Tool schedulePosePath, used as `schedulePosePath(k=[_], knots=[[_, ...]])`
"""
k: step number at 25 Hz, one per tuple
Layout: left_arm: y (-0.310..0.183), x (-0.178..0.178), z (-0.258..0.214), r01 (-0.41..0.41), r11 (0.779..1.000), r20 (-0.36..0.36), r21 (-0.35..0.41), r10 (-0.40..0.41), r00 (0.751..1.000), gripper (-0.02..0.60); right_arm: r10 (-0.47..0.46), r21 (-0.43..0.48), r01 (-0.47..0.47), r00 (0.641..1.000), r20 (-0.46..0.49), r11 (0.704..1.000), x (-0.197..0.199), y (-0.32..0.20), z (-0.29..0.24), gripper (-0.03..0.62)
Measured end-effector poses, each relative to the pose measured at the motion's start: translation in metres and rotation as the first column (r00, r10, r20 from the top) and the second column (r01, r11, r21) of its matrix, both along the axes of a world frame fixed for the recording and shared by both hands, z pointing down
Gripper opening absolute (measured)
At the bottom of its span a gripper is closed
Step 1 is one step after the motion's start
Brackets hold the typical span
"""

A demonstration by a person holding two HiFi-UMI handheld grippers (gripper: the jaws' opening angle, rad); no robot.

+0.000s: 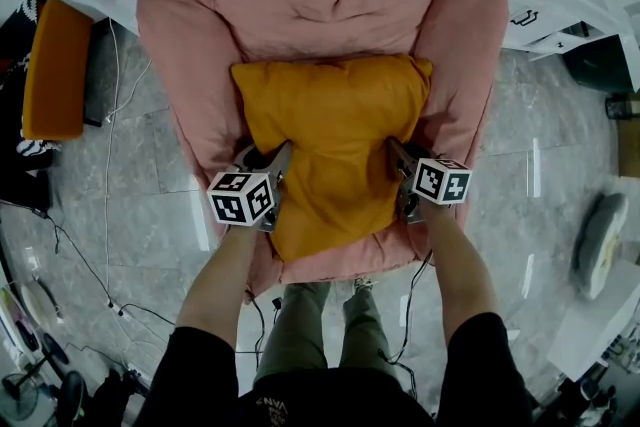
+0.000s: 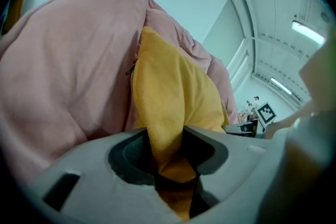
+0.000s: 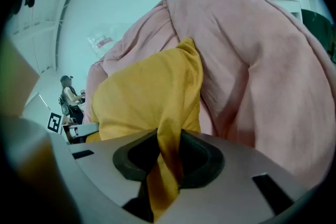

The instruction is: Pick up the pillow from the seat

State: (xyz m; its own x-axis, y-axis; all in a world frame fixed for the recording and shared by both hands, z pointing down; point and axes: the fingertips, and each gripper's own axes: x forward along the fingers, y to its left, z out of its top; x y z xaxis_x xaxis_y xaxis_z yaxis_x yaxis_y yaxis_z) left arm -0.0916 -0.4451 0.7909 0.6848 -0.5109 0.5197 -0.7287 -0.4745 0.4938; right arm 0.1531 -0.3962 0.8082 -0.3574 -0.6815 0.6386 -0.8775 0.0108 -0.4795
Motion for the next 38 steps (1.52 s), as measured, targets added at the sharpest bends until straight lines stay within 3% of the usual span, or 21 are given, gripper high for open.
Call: schedulePosePath(k=[9,18,24,34,38], knots=[[0.022,-0.001,-0.022,0.07,0.998,0.033,-0.002,-0.07,0.997,0.135,0.008,0.017,-0.005,0.991,-0.13,1.0,-0.004,0.022,-0.022,0.031],[0.075,-0.005,-0.053,0.122,0.989,-0.004,0.083,-0.122,0.993,0.13,0.074,0.077,-0.069,0.995,-0.064,0.995,-0.006,0.077,-0.051,0.021],[0.115,-0.001,-0.077,0.132,0.982,0.013,0.138,-0.135,0.991,0.13,0.044,0.083,-0.038,0.997,-0.064,0.996,-0.003,0.119,-0.069,0.018],[0.182,0.003,-0.108,0.125,0.978,0.055,0.165,-0.136,0.989,0.129,0.016,0.086,-0.01,0.997,-0.071,0.996,0.001,0.182,-0.096,0.015],[0.203,-0.001,-0.114,0.161,0.975,0.051,0.151,-0.171,0.984,0.123,0.01,0.083,-0.003,0.997,-0.08,0.997,-0.003,0.2,-0.103,0.015]])
